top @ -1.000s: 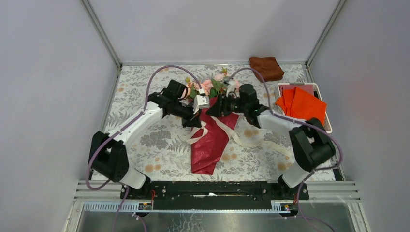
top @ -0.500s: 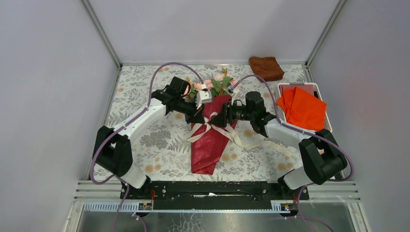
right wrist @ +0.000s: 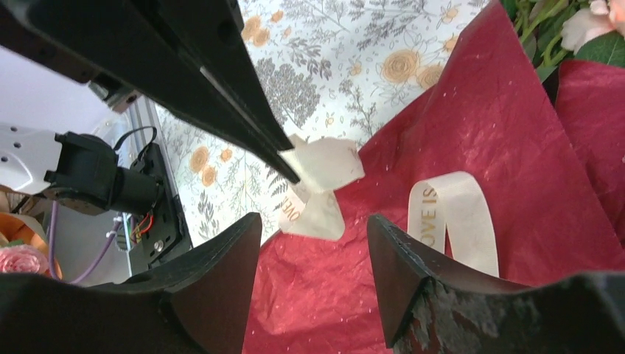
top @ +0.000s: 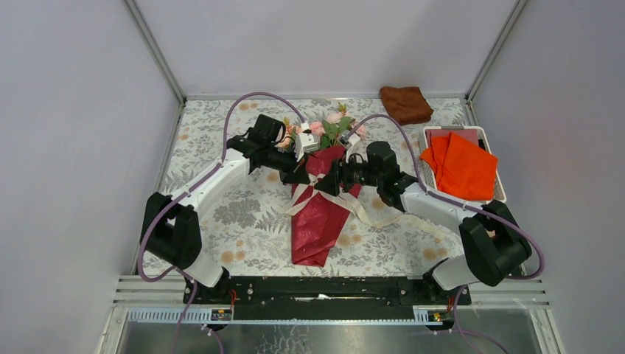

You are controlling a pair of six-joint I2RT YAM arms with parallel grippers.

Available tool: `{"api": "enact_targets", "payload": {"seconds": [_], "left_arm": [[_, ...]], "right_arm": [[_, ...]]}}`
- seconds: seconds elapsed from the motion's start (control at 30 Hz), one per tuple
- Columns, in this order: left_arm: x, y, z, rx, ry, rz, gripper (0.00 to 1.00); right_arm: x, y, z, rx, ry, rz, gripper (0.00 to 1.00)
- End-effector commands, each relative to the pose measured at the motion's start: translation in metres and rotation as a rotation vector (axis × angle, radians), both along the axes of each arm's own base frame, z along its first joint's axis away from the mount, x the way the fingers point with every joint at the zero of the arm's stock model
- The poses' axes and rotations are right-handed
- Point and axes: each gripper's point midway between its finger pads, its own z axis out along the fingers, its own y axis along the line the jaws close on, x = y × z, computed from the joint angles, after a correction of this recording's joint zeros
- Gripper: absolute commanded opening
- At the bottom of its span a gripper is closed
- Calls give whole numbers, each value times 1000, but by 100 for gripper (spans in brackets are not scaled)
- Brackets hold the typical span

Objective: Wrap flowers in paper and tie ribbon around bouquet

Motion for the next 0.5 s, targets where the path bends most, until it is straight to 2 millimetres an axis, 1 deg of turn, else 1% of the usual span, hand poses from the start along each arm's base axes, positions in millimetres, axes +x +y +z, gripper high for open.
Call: {"api": "enact_targets", "payload": {"seconds": [0.0, 0.1, 0.33, 0.4, 0.47], "left_arm": [[5, -6, 9, -46, -12, 2, 0], [4, -5, 9, -47, -13, 4, 0], [2, -6, 10, -54, -13, 0, 0], [2, -6, 9, -55, -7, -1, 0], [2, -6, 9, -56, -5, 0, 0]], "right_arm": [[17, 20, 26, 96, -64, -25, 62], [22, 27, 16, 66, -54, -30, 61], [15, 38, -10, 29, -10, 2, 60], [15, 40, -13, 33, -3, 1, 55], [15, 40, -14, 39, 1, -6, 39]]}}
